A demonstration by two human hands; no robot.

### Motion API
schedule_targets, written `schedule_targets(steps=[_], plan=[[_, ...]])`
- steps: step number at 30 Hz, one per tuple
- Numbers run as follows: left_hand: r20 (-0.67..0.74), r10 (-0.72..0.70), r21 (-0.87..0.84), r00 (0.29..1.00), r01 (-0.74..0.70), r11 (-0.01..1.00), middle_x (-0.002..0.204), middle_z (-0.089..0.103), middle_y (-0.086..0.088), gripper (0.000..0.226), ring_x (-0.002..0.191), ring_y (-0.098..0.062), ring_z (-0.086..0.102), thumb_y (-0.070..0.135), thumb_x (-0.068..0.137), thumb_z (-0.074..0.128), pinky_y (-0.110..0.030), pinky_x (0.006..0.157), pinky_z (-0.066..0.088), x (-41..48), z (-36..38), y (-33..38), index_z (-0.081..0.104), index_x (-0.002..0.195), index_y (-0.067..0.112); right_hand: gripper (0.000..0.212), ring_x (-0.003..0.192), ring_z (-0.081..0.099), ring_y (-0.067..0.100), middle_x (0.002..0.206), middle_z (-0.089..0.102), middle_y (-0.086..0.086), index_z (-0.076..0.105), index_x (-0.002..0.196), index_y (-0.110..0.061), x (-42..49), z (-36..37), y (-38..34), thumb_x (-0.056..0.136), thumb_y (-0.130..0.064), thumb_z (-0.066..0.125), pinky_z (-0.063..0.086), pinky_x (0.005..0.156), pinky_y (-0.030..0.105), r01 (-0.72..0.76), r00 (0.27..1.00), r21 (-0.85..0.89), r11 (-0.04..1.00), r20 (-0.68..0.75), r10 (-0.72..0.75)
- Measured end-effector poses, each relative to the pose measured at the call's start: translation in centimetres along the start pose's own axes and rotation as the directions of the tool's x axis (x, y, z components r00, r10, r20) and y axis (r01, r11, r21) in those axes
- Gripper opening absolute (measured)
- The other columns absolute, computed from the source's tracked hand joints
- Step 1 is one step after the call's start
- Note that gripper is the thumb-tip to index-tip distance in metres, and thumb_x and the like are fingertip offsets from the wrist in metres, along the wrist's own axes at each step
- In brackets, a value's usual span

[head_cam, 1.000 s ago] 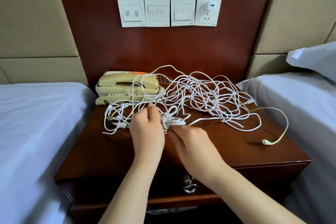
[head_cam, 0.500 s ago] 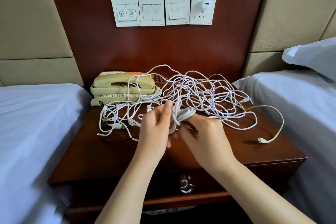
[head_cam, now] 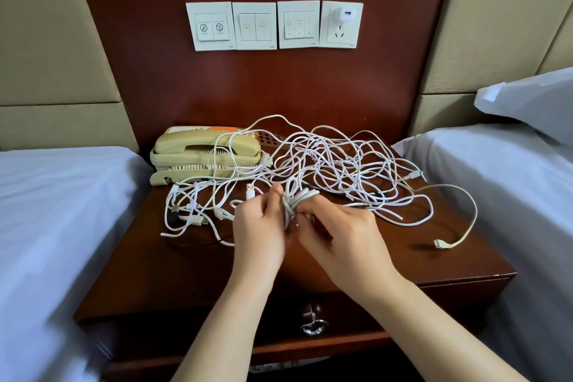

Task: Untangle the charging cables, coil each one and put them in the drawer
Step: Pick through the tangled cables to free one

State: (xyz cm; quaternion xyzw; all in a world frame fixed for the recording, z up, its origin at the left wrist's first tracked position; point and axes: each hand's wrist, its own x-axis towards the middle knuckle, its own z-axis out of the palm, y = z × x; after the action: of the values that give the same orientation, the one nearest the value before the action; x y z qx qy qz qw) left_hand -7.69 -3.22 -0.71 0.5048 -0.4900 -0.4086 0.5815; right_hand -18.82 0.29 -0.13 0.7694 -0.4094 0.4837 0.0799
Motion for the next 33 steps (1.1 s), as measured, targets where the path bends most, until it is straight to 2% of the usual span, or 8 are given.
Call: schedule_targets(steps=[2,8,13,18,21,24,29,33], plan=[[0.06,-0.038,-0.039,0.998,0.04,0.998,0.035,0.039,-0.001,0.052,0.033,-0.016,0.036,0.034,0.098,0.044,-0.02,0.041,0.031,-0.2,0.0,-0.1,0.051,0.051,0.012,0.008,0.051,0.046,-0.01,0.058,0.049,-0.024,0.057,0.089,-0.016,-0.5,0.3,0.3,0.087,-0.008,0.059,0.03,0.054,0.002,-0.077,0.997,0.137,0.988,0.031,0.074],[0.158,-0.127,-0.129,0.979,0.148,0.98,0.04,0.041,0.002,0.046,0.036,-0.012,0.038,0.033,0.099,0.04,-0.025,0.044,0.034,-0.6,0.2,0.0,0.055,0.063,0.008,0.009,0.059,0.064,0.005,0.064,0.065,-0.011,0.055,0.088,-0.018,-0.7,0.7,0.0,0.093,-0.012,0.056,0.044,0.06,0.011,-0.295,0.956,0.412,0.862,0.127,0.266],[-0.013,0.243,0.325,0.97,-0.226,0.918,0.049,0.043,0.009,0.04,0.045,-0.006,0.041,0.023,0.099,0.042,-0.013,0.049,0.032,-0.3,-0.3,0.1,0.045,0.06,0.016,0.015,0.051,0.058,0.02,0.061,0.064,0.003,0.055,0.079,-0.021,-0.4,1.0,-0.1,0.094,-0.022,0.054,0.048,0.053,0.038,-0.462,0.882,0.507,0.727,0.18,0.435],[-0.028,0.45,0.491,0.893,-0.38,0.784,0.052,0.043,0.007,0.032,0.048,-0.004,0.038,0.019,0.098,0.044,-0.025,0.054,0.021,0.3,-0.6,-0.2,0.048,0.067,0.011,0.015,0.046,0.054,0.018,0.056,0.06,0.003,0.05,0.083,-0.01,0.0,1.2,0.4,0.097,-0.016,0.05,0.043,0.046,0.027,-0.615,0.762,0.621,0.487,0.309,0.569],[0.025,0.498,0.518,0.867,-0.438,0.735,0.05,0.04,0.014,0.029,0.044,-0.002,0.038,0.017,0.097,0.045,-0.019,0.051,0.03,0.0,-0.5,-0.3,0.051,0.07,0.011,0.017,0.042,0.037,0.005,0.048,0.046,-0.007,0.049,0.08,-0.015,0.3,0.4,1.6,0.094,-0.022,0.055,0.029,0.047,0.019,-0.563,0.813,0.465,0.683,0.161,0.56],[0.148,0.531,0.522,0.834,-0.522,0.674,0.052,0.041,0.015,0.025,0.045,0.0,0.04,0.018,0.096,0.046,-0.018,0.05,0.031,-0.4,-0.3,-0.6,0.05,0.072,0.015,0.019,0.051,0.045,0.008,0.056,0.052,-0.005,0.057,0.075,-0.018,0.6,-0.2,2.0,0.091,-0.029,0.06,0.037,0.051,0.027,-0.49,0.869,0.351,0.798,0.122,0.48],[0.223,0.578,0.527,0.785,-0.596,0.606,0.049,0.033,0.017,0.03,0.039,0.0,0.037,0.016,0.095,0.05,-0.006,0.05,0.032,-0.8,-0.1,-0.9,0.04,0.067,0.021,0.021,0.047,0.048,0.016,0.062,0.059,0.014,0.057,0.069,-0.011,0.6,-0.4,1.9,0.09,-0.016,0.059,0.043,0.05,0.035,-0.56,0.828,0.294,0.774,0.21,0.519],[0.151,0.537,0.505,0.83,-0.532,0.68,0.046,0.031,0.013,0.045,0.052,0.003,0.047,0.014,0.096,0.048,-0.009,0.049,0.032,-0.7,0.2,-0.9,0.029,0.058,0.029,0.015,0.051,0.065,0.019,0.07,0.06,0.025,0.052,0.074,-0.004,0.5,-0.2,2.0,0.089,-0.003,0.05,0.055,0.047,0.032,-0.634,0.773,0.365,0.682,0.293,0.562]])
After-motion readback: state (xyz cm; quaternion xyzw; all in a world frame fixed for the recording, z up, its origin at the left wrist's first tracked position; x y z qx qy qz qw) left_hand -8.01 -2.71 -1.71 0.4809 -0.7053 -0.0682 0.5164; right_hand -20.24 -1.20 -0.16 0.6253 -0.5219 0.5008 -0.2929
